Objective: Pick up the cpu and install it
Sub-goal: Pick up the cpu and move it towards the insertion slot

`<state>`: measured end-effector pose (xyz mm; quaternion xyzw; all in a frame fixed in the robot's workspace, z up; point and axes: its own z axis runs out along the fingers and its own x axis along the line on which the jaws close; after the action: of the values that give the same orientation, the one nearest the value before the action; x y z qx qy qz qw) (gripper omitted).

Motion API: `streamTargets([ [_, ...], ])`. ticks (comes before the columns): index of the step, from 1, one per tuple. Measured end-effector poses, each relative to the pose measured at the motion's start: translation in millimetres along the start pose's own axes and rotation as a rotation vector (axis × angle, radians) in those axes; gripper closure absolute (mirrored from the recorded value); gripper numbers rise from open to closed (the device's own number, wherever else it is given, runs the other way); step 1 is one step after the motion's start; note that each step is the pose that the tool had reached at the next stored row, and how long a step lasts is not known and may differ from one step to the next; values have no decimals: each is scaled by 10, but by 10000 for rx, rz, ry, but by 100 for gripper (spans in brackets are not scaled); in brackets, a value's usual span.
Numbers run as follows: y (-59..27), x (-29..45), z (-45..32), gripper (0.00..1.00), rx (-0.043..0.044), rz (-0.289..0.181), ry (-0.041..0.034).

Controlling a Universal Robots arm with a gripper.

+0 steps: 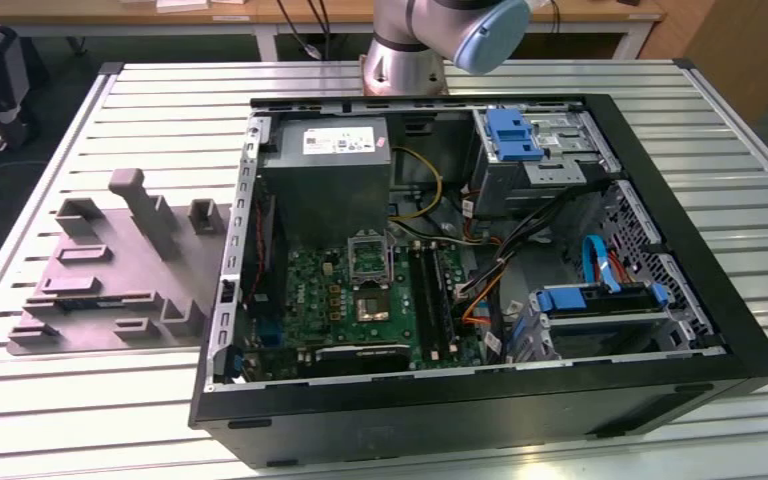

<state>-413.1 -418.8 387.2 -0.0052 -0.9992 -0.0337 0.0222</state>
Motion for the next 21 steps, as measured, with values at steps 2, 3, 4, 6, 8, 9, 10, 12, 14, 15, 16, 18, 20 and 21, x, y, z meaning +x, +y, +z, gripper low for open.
streamTargets([
  [2, 0, -4, -1, 53, 0, 1, 1],
  [3, 0, -7, 0, 53, 0, 0, 0],
  [4, 0, -10, 0, 53, 0, 0, 0],
  [6, 0, -14, -1, 53, 0, 0, 0],
  [8, 0, -19, -1, 53, 0, 0, 0],
  [9, 0, -22, -1, 53, 1, 0, 0],
  [10, 0, -25, -1, 53, 0, 0, 0],
  [12, 0, -33, -2, 53, 0, 0, 1],
  [14, 1, -40, -2, 53, 0, 0, 1],
  [15, 1, -44, -2, 53, 0, 0, 0],
  [16, 1, -48, -2, 53, 0, 0, 0],
  [18, 1, -58, -3, 53, 0, 0, 0],
  [20, 1, -67, -3, 53, 0, 0, 0],
  [21, 1, -71, -3, 53, 0, 0, 0],
])
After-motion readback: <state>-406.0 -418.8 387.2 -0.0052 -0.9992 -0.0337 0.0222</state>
